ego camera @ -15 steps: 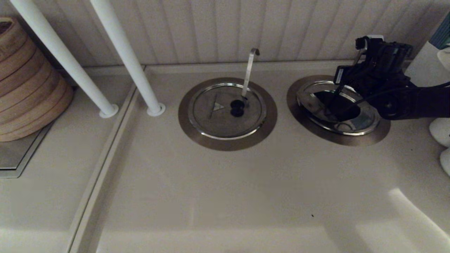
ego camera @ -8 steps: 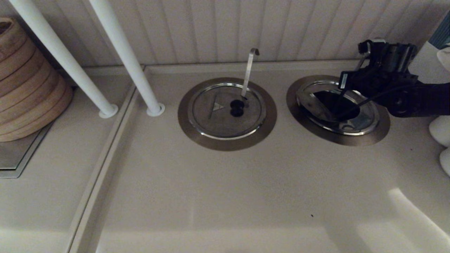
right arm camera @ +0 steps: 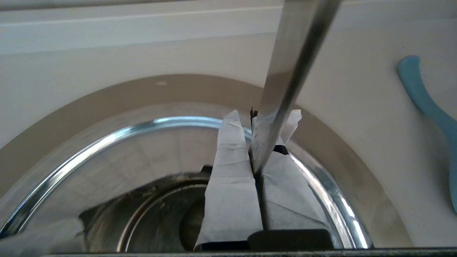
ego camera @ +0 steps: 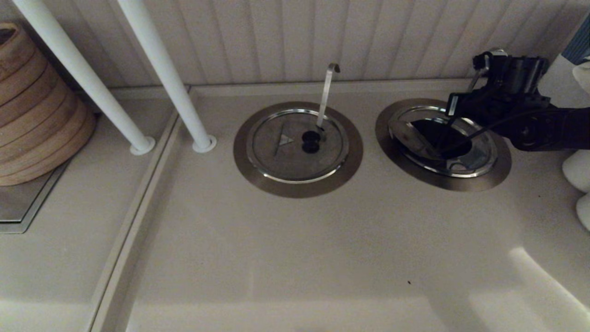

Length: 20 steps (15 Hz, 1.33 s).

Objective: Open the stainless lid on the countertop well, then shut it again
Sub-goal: Stir with a spoon

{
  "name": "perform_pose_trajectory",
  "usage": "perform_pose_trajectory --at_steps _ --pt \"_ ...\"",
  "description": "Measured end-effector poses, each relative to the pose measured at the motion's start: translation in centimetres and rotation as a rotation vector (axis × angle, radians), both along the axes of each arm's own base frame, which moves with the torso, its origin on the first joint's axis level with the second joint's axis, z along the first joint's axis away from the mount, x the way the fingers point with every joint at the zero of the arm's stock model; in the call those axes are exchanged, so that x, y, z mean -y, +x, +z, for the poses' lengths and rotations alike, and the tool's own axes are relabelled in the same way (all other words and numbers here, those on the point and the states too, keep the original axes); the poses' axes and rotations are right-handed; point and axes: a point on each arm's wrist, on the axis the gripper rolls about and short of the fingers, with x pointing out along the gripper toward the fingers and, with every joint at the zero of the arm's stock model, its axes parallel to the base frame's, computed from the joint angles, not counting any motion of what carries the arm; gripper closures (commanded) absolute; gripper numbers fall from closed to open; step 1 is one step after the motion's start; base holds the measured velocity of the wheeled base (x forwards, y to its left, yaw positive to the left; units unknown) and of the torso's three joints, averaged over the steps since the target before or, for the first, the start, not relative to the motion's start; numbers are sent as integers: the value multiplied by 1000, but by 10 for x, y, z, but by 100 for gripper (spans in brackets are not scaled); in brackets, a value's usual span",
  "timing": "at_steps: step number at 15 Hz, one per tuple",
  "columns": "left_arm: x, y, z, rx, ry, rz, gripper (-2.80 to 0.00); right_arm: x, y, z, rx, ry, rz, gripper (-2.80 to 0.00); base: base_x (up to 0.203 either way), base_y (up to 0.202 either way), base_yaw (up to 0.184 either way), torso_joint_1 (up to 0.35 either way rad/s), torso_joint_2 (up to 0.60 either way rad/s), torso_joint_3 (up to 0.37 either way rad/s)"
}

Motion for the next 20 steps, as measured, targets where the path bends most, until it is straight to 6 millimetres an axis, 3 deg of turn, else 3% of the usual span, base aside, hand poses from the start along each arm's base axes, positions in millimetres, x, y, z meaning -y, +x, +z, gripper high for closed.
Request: perform_pose_trajectory --at_steps 9,10,20 --pt "0 0 0 0 0 0 0 4 16 -11 9 37 -11 0 0 0 0 0 0 0" --pt "0 0 0 0 0 0 0 4 16 -11 10 42 -13 -280 0 0 0 0 0 0" --pt "0 0 0 0 0 0 0 3 13 -5 33 65 -25 -280 0 0 0 0 0 0"
